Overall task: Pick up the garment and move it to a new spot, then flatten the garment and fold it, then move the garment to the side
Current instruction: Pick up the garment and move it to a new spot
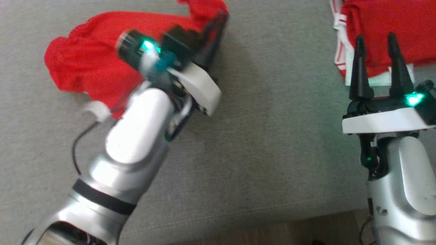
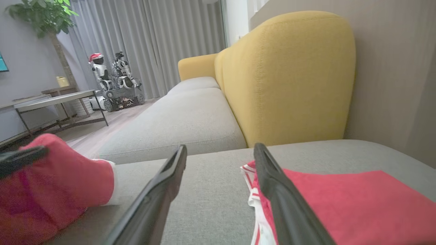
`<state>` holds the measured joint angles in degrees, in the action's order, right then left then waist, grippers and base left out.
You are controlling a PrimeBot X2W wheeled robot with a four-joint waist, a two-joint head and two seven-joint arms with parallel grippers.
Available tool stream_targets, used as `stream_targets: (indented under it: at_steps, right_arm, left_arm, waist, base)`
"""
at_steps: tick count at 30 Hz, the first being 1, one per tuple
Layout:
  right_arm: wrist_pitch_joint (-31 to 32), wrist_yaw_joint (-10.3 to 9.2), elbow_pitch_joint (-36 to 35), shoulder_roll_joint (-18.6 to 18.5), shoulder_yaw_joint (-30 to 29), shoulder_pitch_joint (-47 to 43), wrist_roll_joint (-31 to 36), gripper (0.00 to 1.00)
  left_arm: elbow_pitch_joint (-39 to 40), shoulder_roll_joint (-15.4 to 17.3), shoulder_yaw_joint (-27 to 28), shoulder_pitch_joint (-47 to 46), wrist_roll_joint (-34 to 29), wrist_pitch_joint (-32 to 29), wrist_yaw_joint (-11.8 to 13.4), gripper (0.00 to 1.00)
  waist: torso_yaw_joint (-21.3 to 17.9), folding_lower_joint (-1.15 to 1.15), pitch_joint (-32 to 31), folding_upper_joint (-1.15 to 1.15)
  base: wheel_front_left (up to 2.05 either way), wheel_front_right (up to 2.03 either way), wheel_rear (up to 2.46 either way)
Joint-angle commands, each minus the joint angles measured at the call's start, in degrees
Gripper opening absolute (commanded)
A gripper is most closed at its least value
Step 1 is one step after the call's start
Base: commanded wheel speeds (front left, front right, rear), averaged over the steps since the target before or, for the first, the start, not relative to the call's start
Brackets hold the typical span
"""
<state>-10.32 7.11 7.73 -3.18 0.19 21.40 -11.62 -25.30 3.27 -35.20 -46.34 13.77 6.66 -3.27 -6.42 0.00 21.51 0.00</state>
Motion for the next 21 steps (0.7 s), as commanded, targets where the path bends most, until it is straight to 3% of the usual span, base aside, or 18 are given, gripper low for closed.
stream_targets:
  at_steps: [1,2,3,4,11,17,21]
  right_arm:
    - [-0.86,0.37,-1.04,0.3,1.88,1.26,-0.68,1.0]
    - [-1.14,0.37,-0.64,0.3,2.13,1.3,-0.94,1.0]
    - [-1.39,0.37,-0.23,0.3,2.3,1.33,-1.2,1.0]
    - [-1.64,0.37,0.17,0.3,2.36,1.33,-1.44,1.0]
    - [-2.94,0.37,2.36,0.3,1.95,0.89,-2.06,1.0]
    - [-3.19,0.37,3.19,0.3,1.17,0.4,-1.35,1.0]
    - [-2.63,0.37,3.29,0.3,0.44,-0.35,-0.19,1.0]
  left_arm:
    - [0.74,0.33,-0.93,-1.09,-1.12,0.59,0.25,0.28]
    - [0.25,0.09,-2.39,-0.9,-1.25,0.76,0.2,0.51]
    - [-0.03,-0.08,-3.72,-0.72,-1.25,1.02,0.3,0.94]
    - [-0.24,-0.2,-4.91,-0.52,-0.96,1.23,0.35,1.0]
    - [-0.8,-0.37,-7.81,-0.66,3.31,3.11,3.21,1.0]
    - [-2.51,0.38,-4.09,-0.74,6.27,5.27,4.7,1.0]
    - [-2.84,2.79,0.3,0.49,8.69,7.1,5.78,1.0]
  waist:
    - [-2.19,0.0,0.65,0.0]
    - [-2.68,0.0,0.62,0.0]
    - [-3.1,0.0,0.57,0.0]
    - [-3.37,0.0,0.48,0.0]
    - [-2.83,0.0,-1.06,0.0]
    - [0.32,0.0,-3.06,0.0]
    - [3.61,0.0,-5.07,0.0]
  base:
    - [0.0,0.0,0.0]
    - [0.0,0.0,0.0]
    - [0.0,0.0,0.0]
    - [0.0,0.0,0.0]
    - [0.0,0.0,0.0]
    - [0.0,0.0,0.0]
    - [0.0,0.0,0.0]
